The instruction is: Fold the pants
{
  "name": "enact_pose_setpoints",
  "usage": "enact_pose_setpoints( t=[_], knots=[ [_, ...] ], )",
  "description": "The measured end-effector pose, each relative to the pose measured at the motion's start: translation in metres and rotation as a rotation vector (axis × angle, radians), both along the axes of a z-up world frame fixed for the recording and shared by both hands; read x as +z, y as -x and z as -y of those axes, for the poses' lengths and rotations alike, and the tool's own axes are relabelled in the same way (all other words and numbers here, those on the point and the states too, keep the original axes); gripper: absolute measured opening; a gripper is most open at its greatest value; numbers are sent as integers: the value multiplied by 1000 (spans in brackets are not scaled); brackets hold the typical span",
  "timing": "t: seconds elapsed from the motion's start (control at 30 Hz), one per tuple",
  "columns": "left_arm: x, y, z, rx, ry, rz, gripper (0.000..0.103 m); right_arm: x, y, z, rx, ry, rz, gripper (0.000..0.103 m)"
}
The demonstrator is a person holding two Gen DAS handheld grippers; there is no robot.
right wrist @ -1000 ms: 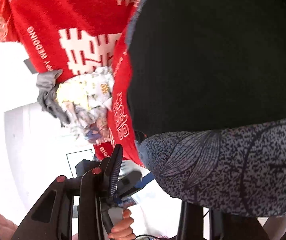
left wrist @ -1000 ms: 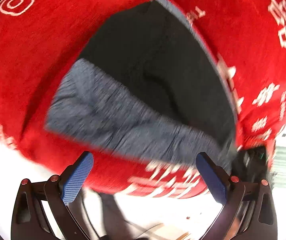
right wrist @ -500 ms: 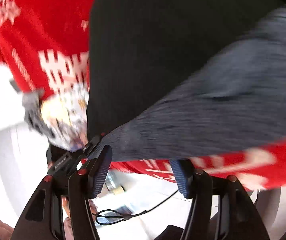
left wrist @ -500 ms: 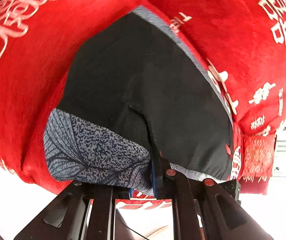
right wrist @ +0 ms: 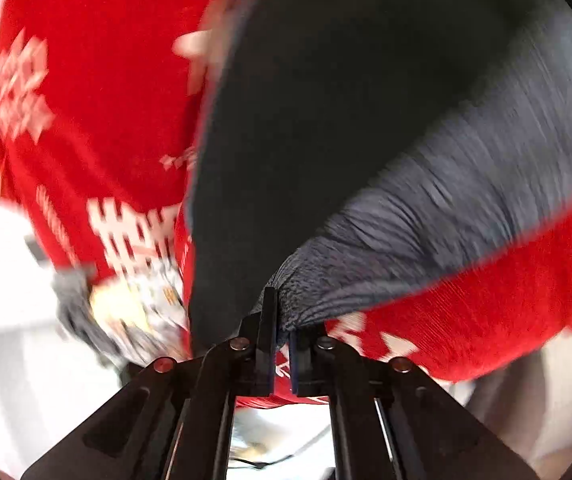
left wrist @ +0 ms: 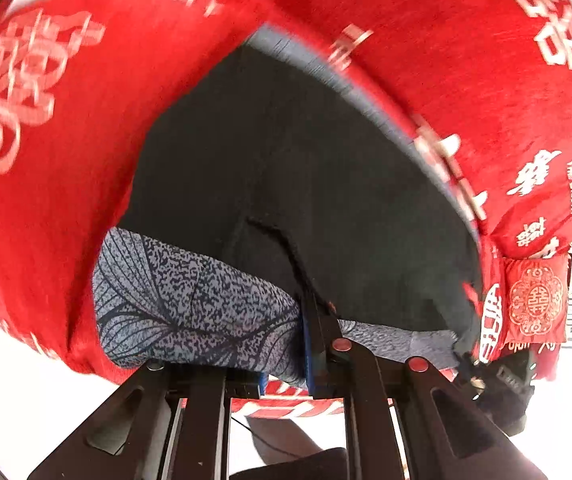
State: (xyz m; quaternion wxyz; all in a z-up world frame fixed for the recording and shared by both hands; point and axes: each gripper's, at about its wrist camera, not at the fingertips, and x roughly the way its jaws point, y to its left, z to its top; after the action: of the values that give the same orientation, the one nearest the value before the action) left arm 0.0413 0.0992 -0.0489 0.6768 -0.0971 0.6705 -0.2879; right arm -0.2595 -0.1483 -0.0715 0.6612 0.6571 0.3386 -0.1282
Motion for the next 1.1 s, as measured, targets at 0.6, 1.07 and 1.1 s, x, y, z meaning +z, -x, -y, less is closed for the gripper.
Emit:
enact_pose_setpoints(
  t=[0.6,1.07,1.1],
  knots=[
    [-49,-169,134,189,-346,240,86,-11,-228,183,450,120,-95,16],
    [-22,-127,169,15,-454,302,86,6,-221,196,618,137,-48,58],
    [-34,-122,178,-11,-469,284,86,0,-223,191,643,146,-71,57]
  ],
)
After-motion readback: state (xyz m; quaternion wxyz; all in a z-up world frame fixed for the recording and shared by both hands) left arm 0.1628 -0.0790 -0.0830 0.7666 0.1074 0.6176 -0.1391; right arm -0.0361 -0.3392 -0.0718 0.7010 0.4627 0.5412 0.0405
